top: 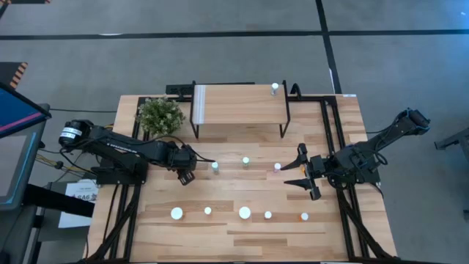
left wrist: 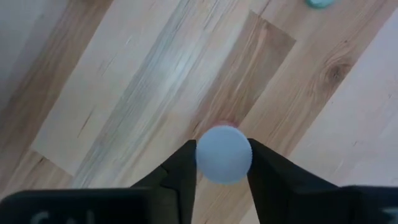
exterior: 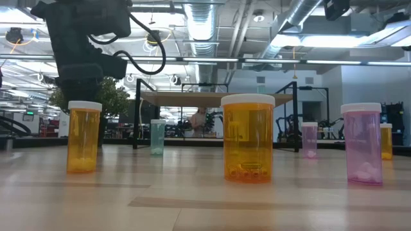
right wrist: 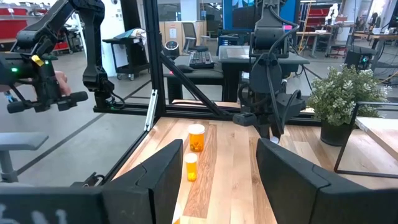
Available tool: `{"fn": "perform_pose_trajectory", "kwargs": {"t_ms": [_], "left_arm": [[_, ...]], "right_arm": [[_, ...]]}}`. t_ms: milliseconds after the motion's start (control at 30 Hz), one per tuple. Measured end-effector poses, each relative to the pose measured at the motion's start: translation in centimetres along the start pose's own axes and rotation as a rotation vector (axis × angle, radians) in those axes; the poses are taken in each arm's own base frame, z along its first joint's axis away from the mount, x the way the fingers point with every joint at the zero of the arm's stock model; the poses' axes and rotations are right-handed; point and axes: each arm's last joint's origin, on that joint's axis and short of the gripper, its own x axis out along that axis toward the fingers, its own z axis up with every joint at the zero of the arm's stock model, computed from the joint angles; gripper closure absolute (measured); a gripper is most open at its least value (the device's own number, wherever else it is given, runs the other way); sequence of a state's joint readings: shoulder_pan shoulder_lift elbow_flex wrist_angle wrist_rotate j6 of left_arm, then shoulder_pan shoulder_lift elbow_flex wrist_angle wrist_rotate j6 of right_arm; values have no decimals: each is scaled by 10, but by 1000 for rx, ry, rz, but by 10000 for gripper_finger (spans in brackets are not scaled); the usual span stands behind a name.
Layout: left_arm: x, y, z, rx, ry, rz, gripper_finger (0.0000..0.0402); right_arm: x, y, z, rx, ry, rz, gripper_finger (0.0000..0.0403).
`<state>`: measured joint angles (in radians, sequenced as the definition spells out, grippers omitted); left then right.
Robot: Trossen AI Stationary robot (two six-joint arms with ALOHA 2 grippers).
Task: Pick and place medicine bottles onto shelf by color
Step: Put the top left pink pill bottle on the shelf
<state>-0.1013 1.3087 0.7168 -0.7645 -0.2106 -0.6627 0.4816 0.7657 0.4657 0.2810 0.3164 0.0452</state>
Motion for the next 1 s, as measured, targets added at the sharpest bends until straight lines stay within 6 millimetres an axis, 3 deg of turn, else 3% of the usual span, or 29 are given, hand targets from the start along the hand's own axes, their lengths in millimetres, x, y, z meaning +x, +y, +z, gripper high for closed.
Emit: {"fn": "perform_pose_trajectory", "kwargs": {"t_ms": [133, 300, 533, 767, 900, 1000], "left_arm": [[-5, -3, 4, -4, -4, -23, 313], [-25, -10, 20, 34, -56, -60, 297], [-84, -8, 62, 91, -179, -78, 297], [-171, 33, 129, 40, -458, 23, 301], [-201, 59, 166, 48, -496, 59, 301], [-205, 77, 192, 62, -463, 57, 301]], "right_arm": [[0, 0, 0, 0, 0, 0, 178], [0, 0, 0, 0, 0, 0, 178], [0, 0, 0, 0, 0, 0, 178], [0, 0, 0, 0, -1, 0, 178], [0, 0, 0, 1, -2, 0, 178], [0, 0, 0, 1, -2, 0, 178]]}}
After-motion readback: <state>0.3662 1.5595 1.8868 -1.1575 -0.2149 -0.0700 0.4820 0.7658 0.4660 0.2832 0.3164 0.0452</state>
